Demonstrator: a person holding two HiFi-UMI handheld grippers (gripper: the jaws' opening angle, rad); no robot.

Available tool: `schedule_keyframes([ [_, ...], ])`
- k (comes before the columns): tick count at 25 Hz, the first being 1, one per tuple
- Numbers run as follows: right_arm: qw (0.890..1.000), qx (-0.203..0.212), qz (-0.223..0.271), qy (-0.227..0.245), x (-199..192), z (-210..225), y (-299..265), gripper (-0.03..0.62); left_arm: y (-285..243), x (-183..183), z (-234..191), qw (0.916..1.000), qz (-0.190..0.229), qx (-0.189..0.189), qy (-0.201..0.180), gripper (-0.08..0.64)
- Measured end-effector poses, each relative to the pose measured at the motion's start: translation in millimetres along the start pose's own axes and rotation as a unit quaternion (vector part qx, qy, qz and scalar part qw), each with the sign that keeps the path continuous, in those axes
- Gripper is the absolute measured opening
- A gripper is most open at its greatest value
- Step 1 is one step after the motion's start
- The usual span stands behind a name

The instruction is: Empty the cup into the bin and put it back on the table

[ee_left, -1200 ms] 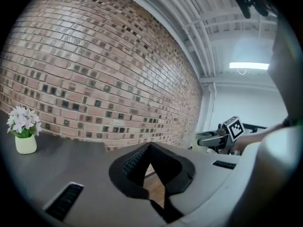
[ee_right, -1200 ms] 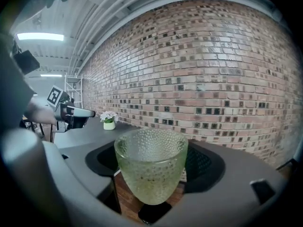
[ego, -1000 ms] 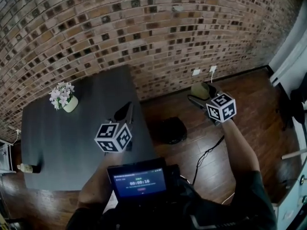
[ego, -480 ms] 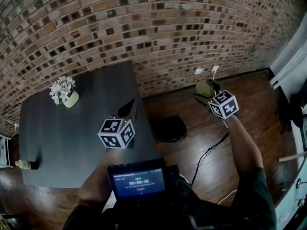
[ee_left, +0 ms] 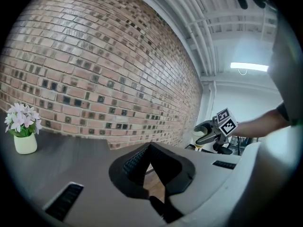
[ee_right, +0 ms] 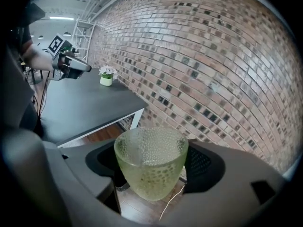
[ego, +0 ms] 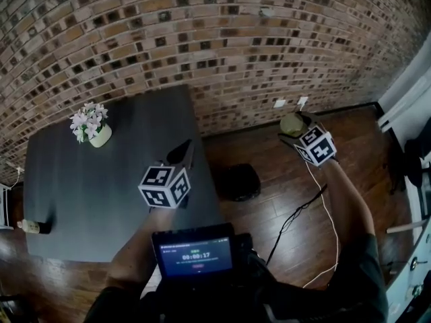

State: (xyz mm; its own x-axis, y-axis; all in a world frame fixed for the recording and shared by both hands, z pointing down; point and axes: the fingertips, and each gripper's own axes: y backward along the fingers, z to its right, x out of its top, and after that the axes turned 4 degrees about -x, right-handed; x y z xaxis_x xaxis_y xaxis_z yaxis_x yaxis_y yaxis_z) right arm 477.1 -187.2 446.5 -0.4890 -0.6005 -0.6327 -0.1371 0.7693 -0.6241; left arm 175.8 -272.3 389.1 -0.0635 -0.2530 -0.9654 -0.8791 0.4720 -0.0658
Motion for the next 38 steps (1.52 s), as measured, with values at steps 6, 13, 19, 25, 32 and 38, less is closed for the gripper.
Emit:
schedule_keyframes([
  [6,0.999,-0.013,-0.028,0.043,-4.1,1.7,-4.1,0.397,0.5,-0.4,-1.0,1.0000,0.000,-0.003,0.004,0.000],
  [13,0.992,-0.027,-0.057,0.107,-7.3,-1.1,-7.6,0.396,1.9,1.2,-0.4,1.0000,0.003,-0.003,0.006,0.000],
  [19,0.988,-0.040,-0.073,0.132,-8.4,4.1,-7.8,0.396,3.0,-1.3,-1.8,1.0000,0.002,-0.001,0.005,0.000],
  [25,0.978,-0.039,-0.102,0.177,-13.2,4.7,-7.5,0.396,3.4,0.7,-1.0,1.0000,0.006,-0.001,0.006,0.000],
  [32,0.970,-0.043,-0.122,0.208,-20.6,8.1,-9.9,0.396,5.1,-2.0,-5.4,0.9999,0.007,0.010,0.005,0.000],
  [38,0.959,-0.056,-0.131,0.245,-12.4,9.5,-7.1,0.396,2.6,-2.3,-12.1,0.9997,0.008,0.021,0.003,0.000],
])
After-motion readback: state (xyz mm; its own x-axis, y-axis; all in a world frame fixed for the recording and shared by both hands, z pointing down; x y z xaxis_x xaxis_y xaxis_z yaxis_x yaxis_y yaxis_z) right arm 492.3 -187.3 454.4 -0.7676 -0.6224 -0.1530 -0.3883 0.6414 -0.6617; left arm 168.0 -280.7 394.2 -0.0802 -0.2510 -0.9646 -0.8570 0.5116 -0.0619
